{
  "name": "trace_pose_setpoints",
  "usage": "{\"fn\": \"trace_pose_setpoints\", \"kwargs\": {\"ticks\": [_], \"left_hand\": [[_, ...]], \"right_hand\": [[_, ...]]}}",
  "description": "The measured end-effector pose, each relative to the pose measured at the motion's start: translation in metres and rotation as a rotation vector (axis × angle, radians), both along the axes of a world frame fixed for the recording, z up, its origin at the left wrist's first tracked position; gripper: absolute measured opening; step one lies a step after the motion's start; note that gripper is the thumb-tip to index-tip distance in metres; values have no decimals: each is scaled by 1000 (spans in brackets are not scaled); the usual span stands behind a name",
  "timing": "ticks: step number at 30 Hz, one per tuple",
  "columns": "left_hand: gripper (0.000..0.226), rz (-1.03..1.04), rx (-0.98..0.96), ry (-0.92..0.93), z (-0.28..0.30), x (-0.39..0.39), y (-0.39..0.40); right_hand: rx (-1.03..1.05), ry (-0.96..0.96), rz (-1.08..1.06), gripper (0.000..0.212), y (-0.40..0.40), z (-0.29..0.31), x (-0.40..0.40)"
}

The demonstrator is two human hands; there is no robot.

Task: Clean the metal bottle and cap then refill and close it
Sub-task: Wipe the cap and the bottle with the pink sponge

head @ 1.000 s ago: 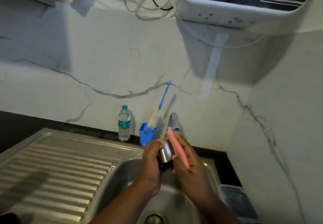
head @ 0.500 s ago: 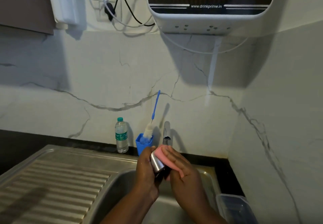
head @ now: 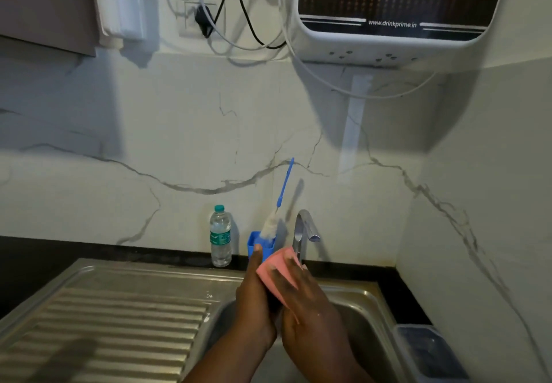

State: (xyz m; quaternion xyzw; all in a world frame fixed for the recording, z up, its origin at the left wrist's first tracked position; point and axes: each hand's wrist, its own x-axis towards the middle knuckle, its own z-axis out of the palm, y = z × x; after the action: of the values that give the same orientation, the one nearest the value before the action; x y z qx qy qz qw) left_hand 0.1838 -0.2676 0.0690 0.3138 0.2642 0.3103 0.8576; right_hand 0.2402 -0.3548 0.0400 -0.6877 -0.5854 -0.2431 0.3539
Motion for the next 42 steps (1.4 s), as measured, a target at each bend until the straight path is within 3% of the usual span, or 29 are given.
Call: {"fn": "trace_pose_setpoints", "kwargs": {"ticks": [5, 10, 12, 16, 19, 23, 26, 30, 33, 35, 38, 42], "left_hand": [[79, -164, 3, 18, 1, -3, 0], [82, -55, 9, -29, -12, 2, 6], [71, -13, 40, -38, -14, 4, 3], [59, 55, 69, -60, -16, 2, -1], [67, 87, 94, -85, -17, 0, -4], [81, 126, 129, -25, -22, 3, -7], [83, 147, 141, 97, -19, 5, -13], [80, 28, 34, 48, -5, 1, -29], [76, 12, 39, -37, -5, 1, -30], [80, 61, 50, -14, -10, 2, -27], [81, 137, 59, 33, -16, 5, -24], [86, 127, 128, 27, -20, 6, -28]], "right_hand": [[108, 218, 51, 59, 0, 7, -14], [41, 170, 99, 46, 4, 0, -5], [59, 245, 91, 49, 2, 2, -2], [102, 620, 125, 55, -6, 18, -5], [35, 976, 161, 47, -6, 32, -4], [60, 1247, 187, 42, -4, 42, 3], [3, 1177, 106, 50, -2, 33, 2], [-56, 467, 49, 58, -7, 10, -8], [-42, 327, 135, 62, -10, 7, -6], [-28, 279, 74, 60, -7, 0, -1], [-9, 440, 83, 54, -4, -5, 5], [22, 1055, 172, 45, -7, 15, 10]]}}
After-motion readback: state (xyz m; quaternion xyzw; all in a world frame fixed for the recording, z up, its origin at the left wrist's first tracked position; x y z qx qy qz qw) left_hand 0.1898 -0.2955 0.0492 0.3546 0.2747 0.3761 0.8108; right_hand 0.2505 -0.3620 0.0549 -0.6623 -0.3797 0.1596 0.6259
